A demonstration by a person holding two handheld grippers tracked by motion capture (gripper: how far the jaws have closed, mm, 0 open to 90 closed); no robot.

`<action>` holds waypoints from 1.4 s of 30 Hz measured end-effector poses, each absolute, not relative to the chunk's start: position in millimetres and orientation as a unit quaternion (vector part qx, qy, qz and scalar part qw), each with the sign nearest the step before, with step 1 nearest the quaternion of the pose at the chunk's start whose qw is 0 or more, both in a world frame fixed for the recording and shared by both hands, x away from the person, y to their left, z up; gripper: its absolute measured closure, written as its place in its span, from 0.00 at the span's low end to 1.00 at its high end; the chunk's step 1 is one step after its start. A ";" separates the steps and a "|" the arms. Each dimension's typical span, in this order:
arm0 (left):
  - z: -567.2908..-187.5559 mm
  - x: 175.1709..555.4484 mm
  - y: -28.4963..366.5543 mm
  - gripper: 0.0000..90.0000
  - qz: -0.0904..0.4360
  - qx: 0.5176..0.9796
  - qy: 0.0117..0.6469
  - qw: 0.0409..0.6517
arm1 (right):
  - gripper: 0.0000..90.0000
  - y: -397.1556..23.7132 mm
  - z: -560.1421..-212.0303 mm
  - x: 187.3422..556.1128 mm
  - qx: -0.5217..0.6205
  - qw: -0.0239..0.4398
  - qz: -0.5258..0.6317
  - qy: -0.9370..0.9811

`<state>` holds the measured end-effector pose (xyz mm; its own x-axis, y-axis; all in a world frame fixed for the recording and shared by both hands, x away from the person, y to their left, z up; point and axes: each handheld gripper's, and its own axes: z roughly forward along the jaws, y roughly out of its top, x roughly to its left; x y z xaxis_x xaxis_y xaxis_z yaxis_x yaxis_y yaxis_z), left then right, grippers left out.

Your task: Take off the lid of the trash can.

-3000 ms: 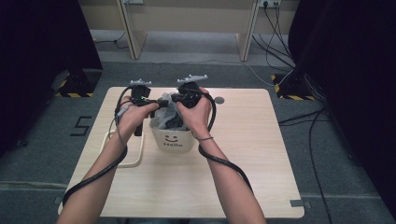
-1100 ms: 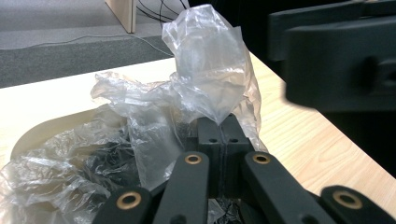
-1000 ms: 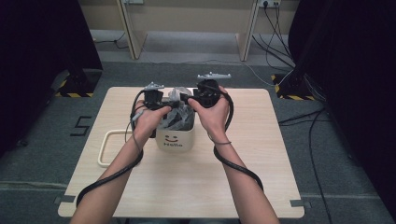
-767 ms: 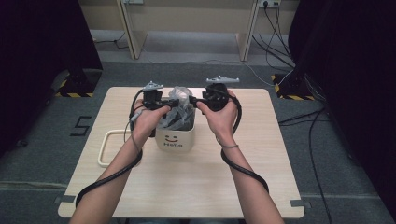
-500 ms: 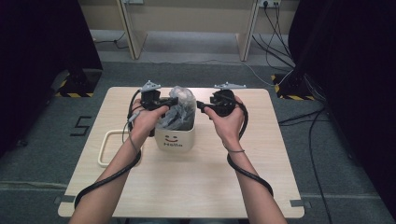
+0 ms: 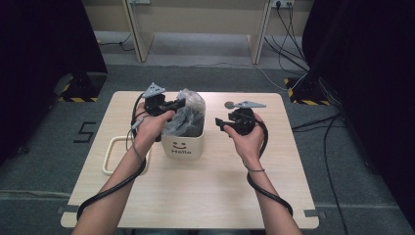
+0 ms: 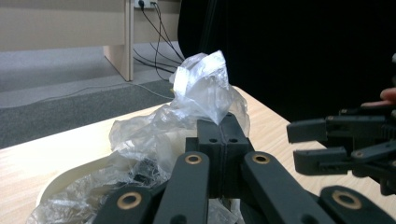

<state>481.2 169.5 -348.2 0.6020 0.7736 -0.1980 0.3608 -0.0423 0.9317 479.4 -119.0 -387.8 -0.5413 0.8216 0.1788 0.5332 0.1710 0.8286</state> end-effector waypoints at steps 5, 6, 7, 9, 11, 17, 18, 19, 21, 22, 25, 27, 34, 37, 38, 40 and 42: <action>-346.9 480.8 170.4 1.00 0.190 0.693 0.403 0.567 | 0.43 -131.2 -396.4 474.8 0.463 0.157 0.456 0.744; -346.7 480.8 170.5 1.00 0.191 0.692 0.402 0.569 | 0.43 -133.7 -397.8 473.8 0.463 0.159 0.456 0.743; -346.6 480.8 170.5 1.00 0.192 0.691 0.401 0.570 | 0.43 -136.0 -399.1 472.4 0.464 0.159 0.456 0.742; -346.5 480.8 170.6 1.00 0.191 0.689 0.401 0.573 | 0.43 -140.6 -402.5 469.5 0.466 0.160 0.456 0.741; -346.6 480.7 170.7 1.00 0.191 0.687 0.399 0.577 | 0.43 -145.1 -405.9 465.7 0.468 0.161 0.455 0.740; -345.7 479.7 172.3 1.00 0.198 0.680 0.391 0.587 | 0.43 -163.8 -416.8 456.7 0.477 0.167 0.454 0.734; -345.6 479.4 172.3 1.00 0.198 0.681 0.388 0.588 | 0.43 -167.1 -418.4 454.8 0.481 0.167 0.453 0.732; -345.6 479.4 172.3 1.00 0.198 0.681 0.388 0.588 | 0.43 -170.6 -420.1 453.2 0.483 0.169 0.451 0.731; -344.9 479.2 172.6 1.00 0.199 0.681 0.387 0.589 | 0.43 -177.8 -423.9 450.2 0.485 0.172 0.447 0.731; -344.1 479.3 172.9 1.00 0.200 0.681 0.387 0.589 | 0.43 -181.1 -425.9 448.9 0.486 0.173 0.444 0.732; -340.8 479.4 173.4 1.00 0.202 0.677 0.385 0.594 | 0.43 -191.4 -431.0 445.2 0.493 0.174 0.438 0.731; -338.2 479.1 173.2 1.00 0.204 0.673 0.382 0.599 | 0.43 -198.1 -433.6 441.7 0.499 0.174 0.440 0.726; -332.6 478.0 172.5 1.00 0.211 0.666 0.374 0.610 | 0.43 -213.7 -441.3 426.8 0.506 0.180 0.440 0.720; -331.2 476.9 173.1 1.00 0.212 0.664 0.372 0.613 | 0.43 -220.0 -444.0 422.8 0.508 0.183 0.438 0.718; -330.7 476.8 173.4 1.00 0.213 0.664 0.371 0.614 | 0.43 -222.2 -444.8 421.8 0.507 0.186 0.437 0.719; -329.5 476.5 174.2 1.00 0.215 0.662 0.369 0.616 | 0.43 -226.5 -447.1 419.3 0.510 0.189 0.432 0.720; -328.1 476.3 174.9 1.00 0.217 0.659 0.368 0.619 | 0.43 -230.9 -450.6 417.2 0.513 0.190 0.431 0.718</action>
